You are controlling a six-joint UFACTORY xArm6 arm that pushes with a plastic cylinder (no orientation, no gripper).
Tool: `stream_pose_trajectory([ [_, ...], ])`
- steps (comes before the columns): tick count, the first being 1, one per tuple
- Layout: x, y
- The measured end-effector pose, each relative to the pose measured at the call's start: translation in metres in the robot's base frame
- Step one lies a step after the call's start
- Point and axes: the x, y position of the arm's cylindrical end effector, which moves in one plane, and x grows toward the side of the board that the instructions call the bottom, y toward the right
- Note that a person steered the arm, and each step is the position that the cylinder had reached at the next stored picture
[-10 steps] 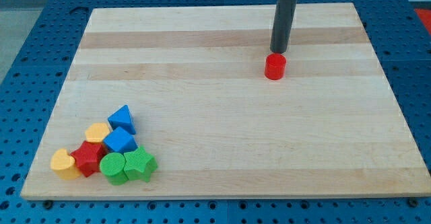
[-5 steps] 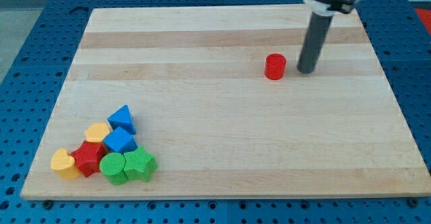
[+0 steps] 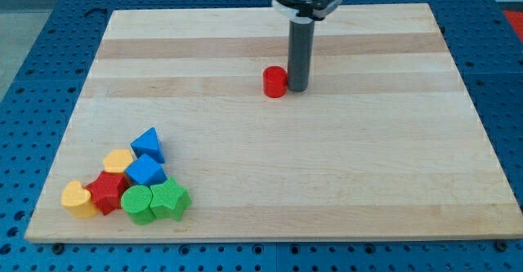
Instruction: Push the red circle closer to the blue triangle
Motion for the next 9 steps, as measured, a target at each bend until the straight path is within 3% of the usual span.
stream_pose_trajectory([
  [5, 0.029, -0.125],
  [6, -0.008, -0.057],
  [8, -0.026, -0.052],
  [9, -0.037, -0.087],
])
